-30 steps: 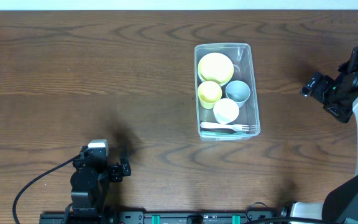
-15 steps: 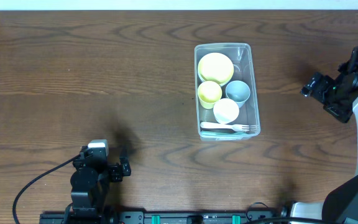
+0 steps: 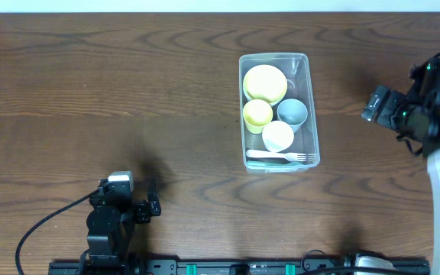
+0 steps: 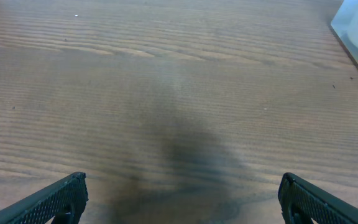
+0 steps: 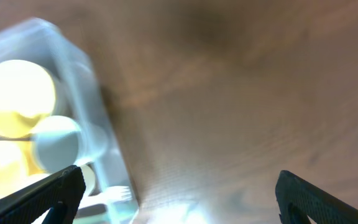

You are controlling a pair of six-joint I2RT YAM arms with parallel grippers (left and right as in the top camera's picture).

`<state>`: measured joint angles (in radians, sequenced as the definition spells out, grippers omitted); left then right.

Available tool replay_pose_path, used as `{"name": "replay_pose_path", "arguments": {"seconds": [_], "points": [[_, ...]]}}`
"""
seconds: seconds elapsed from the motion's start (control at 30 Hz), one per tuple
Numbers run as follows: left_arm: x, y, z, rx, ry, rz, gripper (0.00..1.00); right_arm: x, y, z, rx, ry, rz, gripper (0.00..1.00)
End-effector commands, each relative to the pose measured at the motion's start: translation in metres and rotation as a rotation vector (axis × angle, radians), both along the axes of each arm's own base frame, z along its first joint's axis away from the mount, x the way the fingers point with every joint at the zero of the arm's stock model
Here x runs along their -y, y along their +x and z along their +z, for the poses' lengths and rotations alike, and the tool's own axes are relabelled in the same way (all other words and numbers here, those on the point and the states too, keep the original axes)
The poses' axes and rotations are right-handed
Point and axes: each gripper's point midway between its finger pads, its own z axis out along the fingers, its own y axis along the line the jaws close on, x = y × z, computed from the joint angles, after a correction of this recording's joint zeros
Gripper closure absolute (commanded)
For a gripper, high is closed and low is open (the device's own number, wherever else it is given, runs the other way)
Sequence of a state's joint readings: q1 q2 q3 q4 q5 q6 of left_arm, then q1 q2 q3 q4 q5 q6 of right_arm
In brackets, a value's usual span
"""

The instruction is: Pack container

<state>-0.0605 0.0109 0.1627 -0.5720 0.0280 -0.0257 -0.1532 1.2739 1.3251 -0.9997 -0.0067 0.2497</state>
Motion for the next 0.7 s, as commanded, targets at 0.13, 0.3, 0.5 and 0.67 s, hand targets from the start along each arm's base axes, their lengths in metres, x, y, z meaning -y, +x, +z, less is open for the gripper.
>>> {"name": "replay_pose_path", "arguments": {"seconds": [0.13,0.3,0.5,0.67], "points": [[0.001,0.0,-0.003,-0.001,-0.008,-0.006,0.02,-0.024,-0.025,0.043,0.195,-0.211,0.23,0.01],[0.001,0.0,-0.003,-0.001,-0.008,-0.006,0.02,-0.025,-0.046,0.027,0.276,-0.226,0.222,0.01],[0.001,0.0,-0.003,-0.001,-0.008,-0.006,0.02,-0.031,-0.07,-0.014,0.374,-0.229,0.23,0.01],[0.001,0.0,-0.003,-0.001,-0.008,-0.006,0.02,-0.037,-0.087,-0.049,0.437,-0.22,0.249,0.01]]}}
